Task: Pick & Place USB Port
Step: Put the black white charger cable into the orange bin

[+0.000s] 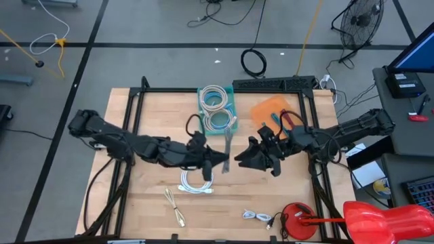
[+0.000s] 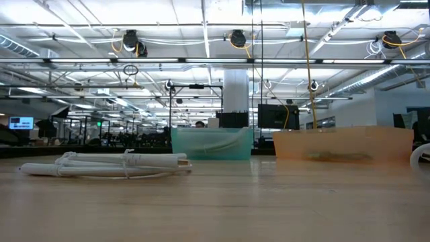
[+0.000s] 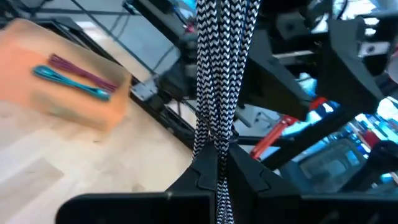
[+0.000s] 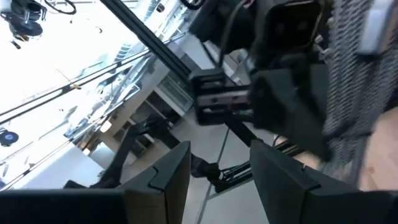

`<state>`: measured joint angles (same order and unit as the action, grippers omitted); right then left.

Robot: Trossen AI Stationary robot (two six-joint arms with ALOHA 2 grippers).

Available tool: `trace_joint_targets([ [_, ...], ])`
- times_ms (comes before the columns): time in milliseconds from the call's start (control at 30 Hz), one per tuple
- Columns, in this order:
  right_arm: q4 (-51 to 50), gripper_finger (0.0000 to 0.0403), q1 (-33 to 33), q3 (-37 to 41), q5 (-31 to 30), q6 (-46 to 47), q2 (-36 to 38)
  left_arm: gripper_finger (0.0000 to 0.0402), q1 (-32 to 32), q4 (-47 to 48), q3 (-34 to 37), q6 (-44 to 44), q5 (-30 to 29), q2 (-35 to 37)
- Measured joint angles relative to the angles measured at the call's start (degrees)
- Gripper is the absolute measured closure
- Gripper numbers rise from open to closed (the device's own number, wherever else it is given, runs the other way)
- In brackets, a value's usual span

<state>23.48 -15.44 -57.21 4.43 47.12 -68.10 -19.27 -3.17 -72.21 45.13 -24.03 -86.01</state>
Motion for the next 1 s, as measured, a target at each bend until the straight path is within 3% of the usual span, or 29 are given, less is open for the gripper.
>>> trace_joint_targets([
  [300,-6.6,0.0248,0.1,0.0,0.1,-0.6,0.0,0.0392,-2.9,-0.4,-3.2,0.3,-0.3,-2.1],
  [600,-6.6,0.0248,0.2,0.0,-1.6,-1.4,0.0,0.0392,-5.7,-2.8,-3.2,2.4,-0.9,-3.5],
  [1000,-5.1,0.0248,0.2,0.0,-1.7,-2.0,0.0,0.0392,-3.8,-7.1,-3.2,2.2,-0.2,-4.6],
])
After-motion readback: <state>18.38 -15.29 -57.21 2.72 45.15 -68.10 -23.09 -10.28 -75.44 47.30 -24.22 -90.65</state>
